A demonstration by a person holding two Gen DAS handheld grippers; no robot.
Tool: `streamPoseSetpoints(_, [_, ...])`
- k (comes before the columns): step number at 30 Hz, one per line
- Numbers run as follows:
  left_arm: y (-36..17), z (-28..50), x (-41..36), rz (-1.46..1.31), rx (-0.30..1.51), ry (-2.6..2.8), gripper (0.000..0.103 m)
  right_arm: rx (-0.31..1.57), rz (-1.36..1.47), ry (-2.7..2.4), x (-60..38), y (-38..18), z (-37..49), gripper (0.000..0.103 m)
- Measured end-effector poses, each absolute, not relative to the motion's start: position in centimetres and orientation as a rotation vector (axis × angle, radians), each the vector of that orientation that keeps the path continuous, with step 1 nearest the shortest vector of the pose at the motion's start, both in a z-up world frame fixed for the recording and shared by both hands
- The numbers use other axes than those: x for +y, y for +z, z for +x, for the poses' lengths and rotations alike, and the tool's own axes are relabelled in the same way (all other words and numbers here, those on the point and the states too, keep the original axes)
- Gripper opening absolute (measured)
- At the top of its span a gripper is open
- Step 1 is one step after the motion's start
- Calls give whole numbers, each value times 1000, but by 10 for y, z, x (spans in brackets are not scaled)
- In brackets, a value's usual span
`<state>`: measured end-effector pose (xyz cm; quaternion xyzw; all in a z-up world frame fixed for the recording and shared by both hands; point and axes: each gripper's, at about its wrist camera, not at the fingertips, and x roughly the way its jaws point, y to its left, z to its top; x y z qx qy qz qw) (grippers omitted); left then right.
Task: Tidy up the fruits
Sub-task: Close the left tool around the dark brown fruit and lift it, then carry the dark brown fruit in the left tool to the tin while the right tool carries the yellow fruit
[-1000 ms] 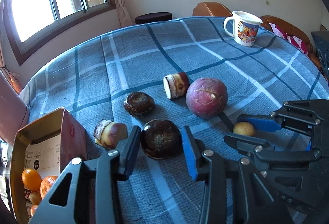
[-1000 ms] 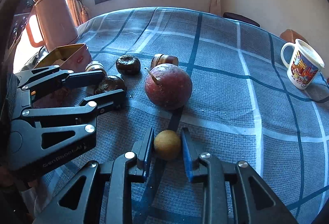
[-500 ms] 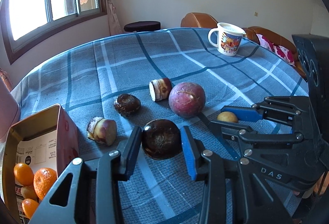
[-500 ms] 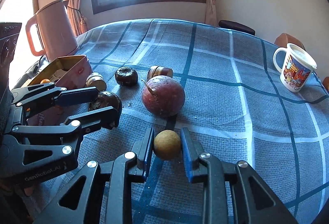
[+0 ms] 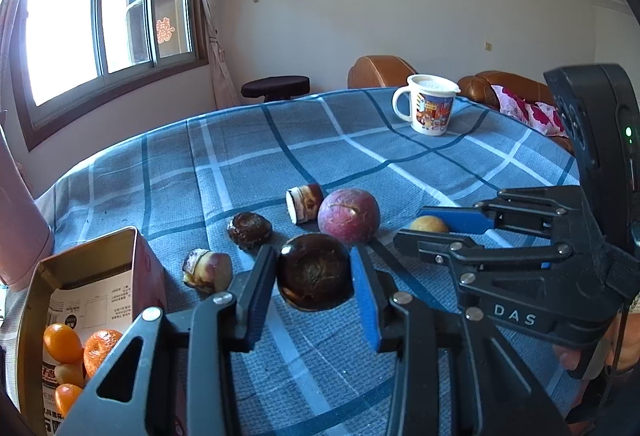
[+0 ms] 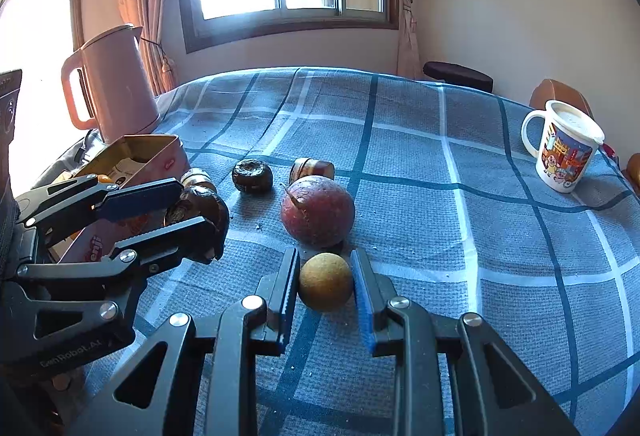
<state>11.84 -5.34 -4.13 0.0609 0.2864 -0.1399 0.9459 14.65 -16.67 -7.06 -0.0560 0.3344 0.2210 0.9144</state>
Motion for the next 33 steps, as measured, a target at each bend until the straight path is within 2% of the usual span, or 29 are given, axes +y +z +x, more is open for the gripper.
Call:
streamPoseSetpoints(11, [-33, 104, -47, 96, 501, -291, 37, 622, -101, 465, -170, -64, 138, 28])
streamPoseSetpoints(13, [-33, 103, -47, 99, 498, -295, 14, 619, -98, 465, -171, -64, 138, 28])
streamPoseSetpoints(14, [-33, 102, -48, 101, 501, -304, 8, 617, -96, 466, -171, -63, 138, 28])
streamPoseSetpoints(19, [-36, 105, -52, 113, 528, -299, 10, 614, -93, 467, -172, -63, 137, 28])
streamPoseSetpoints(22, [-40, 113, -54, 118, 574, -298, 25, 616, -90, 447, -173, -63, 138, 28])
streamPoseSetpoints(24, [-41, 113, -57, 128, 585, -302, 63, 624, -76, 425, -176, -64, 140, 28])
streamPoseSetpoints(26, [-40, 109, -59, 133, 569, -310, 75, 632, -44, 419, -182, -64, 143, 28])
streamPoseSetpoints(33, [-45, 101, -65, 126, 624, -376, 79, 613, -29, 402, -186, -62, 140, 28])
